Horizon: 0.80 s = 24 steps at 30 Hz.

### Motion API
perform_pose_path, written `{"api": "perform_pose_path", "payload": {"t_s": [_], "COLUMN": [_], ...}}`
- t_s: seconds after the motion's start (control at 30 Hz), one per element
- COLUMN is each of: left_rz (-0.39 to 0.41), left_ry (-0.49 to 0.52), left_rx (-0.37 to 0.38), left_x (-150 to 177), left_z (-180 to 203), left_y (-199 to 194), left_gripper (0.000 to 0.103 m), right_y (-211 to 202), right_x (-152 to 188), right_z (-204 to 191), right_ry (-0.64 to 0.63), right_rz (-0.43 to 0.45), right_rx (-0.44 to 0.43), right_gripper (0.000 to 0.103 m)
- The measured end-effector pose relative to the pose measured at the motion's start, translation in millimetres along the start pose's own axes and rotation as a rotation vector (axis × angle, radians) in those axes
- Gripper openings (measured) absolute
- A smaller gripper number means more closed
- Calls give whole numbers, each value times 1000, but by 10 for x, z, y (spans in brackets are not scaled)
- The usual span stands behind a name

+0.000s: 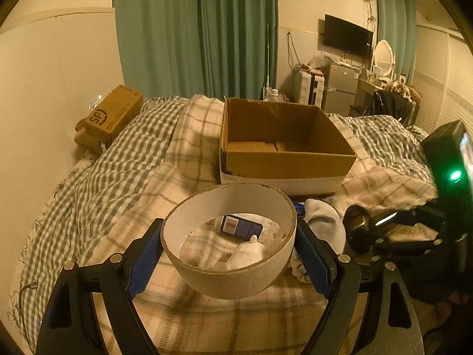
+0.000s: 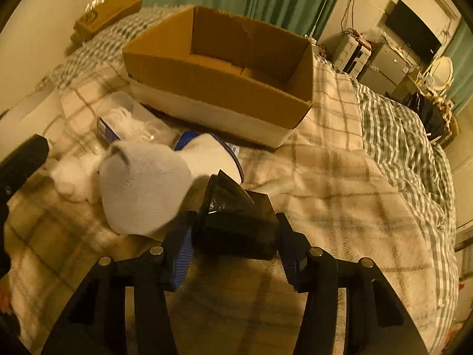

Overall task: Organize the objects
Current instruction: 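Carry the ring and black part into the box and open both grippers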

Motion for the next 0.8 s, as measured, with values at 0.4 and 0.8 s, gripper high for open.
{"api": "perform_pose_path", "payload": {"t_s": [0.4, 0.8], "left_rz": [49, 128], "left_ry": [40, 27], "left_rx": [40, 14], "left_x": [-745, -1765], "left_z": [75, 190], "left_y": [-33, 614], "left_gripper": [87, 87], "right_y": [-1094, -1209], "right_x": [-686, -1950], "right_z": [354, 737], "right_ry": [-136, -122], "right_rz": [227, 378], "right_rx": [0, -48], "right_gripper": [48, 48]}}
Point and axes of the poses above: each gripper's, at about its wrist camera, not at the fingertips, and y roughly the way its jaws point, z to its right, x to its underside, the point moved 1 cm from there along y, roughly the way its jaws point, and after that the axes turned 2 degrees about x, right-handed, at the moved point
